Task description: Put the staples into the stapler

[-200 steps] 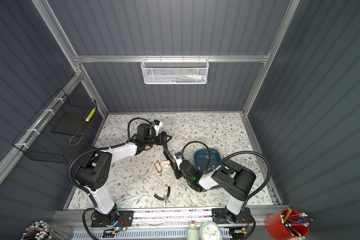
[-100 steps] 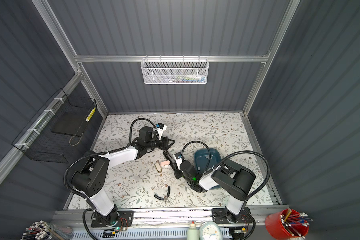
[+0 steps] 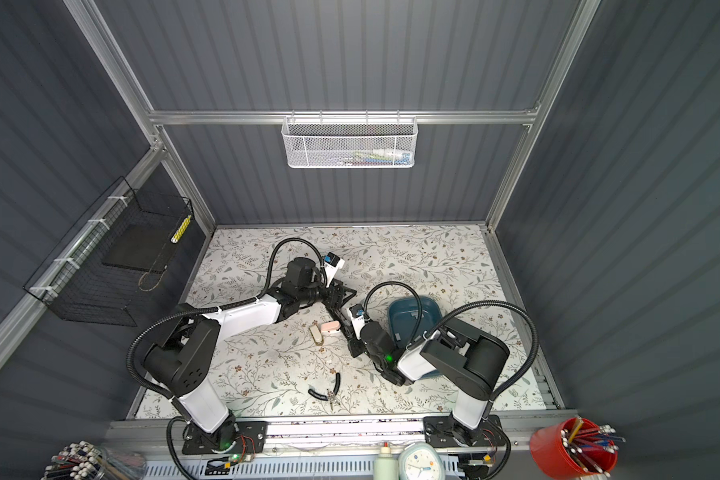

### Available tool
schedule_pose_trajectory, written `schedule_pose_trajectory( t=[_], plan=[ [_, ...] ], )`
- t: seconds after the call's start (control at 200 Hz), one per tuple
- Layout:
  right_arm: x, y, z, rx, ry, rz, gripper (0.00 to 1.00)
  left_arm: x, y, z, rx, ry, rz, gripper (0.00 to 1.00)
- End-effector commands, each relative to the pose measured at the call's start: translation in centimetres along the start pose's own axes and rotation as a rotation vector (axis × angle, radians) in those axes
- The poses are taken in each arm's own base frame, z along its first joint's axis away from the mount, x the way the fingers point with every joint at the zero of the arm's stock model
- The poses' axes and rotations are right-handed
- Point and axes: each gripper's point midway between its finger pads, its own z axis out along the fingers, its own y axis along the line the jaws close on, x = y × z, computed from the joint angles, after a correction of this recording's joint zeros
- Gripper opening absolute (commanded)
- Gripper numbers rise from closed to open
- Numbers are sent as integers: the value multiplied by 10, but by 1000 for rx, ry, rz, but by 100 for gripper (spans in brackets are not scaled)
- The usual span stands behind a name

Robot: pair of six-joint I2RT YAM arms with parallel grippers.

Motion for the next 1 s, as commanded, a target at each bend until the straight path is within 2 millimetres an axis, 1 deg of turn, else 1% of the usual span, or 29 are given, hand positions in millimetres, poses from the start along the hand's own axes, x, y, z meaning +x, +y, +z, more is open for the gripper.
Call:
schedule_pose_trajectory(
  t=[0.0, 0.355, 0.645, 0.73, 0.831, 0.911, 0.991],
  plan=[
    [10, 4, -2, -17, 14, -22, 0, -5, 7, -3, -36, -7, 38, 71],
    [6, -1, -10, -9, -34, -9, 0, -6, 3, -6, -26, -23, 54, 72],
    [3, -3, -12, -3, -62, -2, 0, 4, 0, 0, -2, 10, 78, 72],
    [3, -3, -13, 0, -65, 1, 0, 6, -3, 2, 14, 18, 87, 72],
    [3, -4, -14, 1, -74, 3, 0, 13, -9, 6, 27, 45, 119, 72],
    [2, -4, -15, 1, -82, 6, 0, 17, -10, 8, 29, 61, 133, 75],
    [1, -5, -16, 2, -88, 8, 0, 22, -11, 9, 33, 72, 138, 82]
  ],
)
